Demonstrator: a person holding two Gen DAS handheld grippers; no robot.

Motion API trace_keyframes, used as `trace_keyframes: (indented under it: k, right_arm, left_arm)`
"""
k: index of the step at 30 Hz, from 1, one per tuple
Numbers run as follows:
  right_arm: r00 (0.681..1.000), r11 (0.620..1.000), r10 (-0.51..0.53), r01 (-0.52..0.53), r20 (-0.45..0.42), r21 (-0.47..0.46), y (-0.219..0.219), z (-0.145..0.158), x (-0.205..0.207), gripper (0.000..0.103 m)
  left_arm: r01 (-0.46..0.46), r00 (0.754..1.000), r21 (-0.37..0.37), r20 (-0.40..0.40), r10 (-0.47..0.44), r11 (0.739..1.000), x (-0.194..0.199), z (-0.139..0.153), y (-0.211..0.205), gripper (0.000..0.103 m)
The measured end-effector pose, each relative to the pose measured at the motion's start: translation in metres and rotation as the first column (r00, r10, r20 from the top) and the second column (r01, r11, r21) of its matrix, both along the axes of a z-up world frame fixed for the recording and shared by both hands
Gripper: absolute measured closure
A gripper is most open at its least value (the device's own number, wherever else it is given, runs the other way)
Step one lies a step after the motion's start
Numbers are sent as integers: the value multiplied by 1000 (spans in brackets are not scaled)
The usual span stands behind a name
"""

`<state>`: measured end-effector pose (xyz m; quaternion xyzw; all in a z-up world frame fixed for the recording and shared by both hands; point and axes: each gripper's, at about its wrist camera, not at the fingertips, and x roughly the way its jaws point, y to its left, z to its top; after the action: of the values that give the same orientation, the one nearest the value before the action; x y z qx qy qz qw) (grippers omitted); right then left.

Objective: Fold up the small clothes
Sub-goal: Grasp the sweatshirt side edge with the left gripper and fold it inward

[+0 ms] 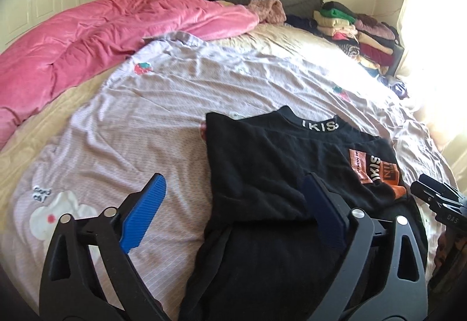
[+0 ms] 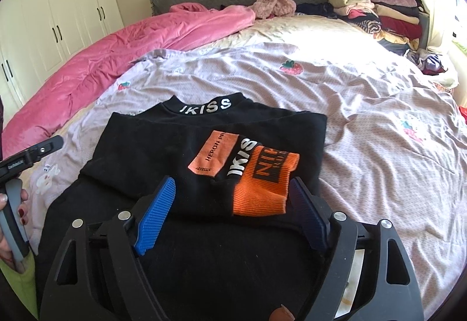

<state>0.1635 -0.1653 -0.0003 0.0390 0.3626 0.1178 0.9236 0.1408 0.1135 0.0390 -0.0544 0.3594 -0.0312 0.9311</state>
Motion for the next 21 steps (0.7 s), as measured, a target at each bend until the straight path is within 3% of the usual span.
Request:
trace_keyframes:
  k: [8, 12, 21]
  right_arm:
    - [999, 1000, -7, 7, 33, -11, -8, 14, -25, 24]
    - [999, 1000, -13, 14, 41, -15, -15, 18, -40, 24]
    - [1000, 999, -26, 26, 6, -25, -28, 5, -78, 24]
  left_arm:
    - [8, 1000, 21, -18, -7, 1000, -28, 7, 16, 10]
    - [8, 999, 81, -47, -5, 997, -50, -1, 24, 10]
    - [60, 989, 91, -138, -47, 994, -95, -25, 36, 10]
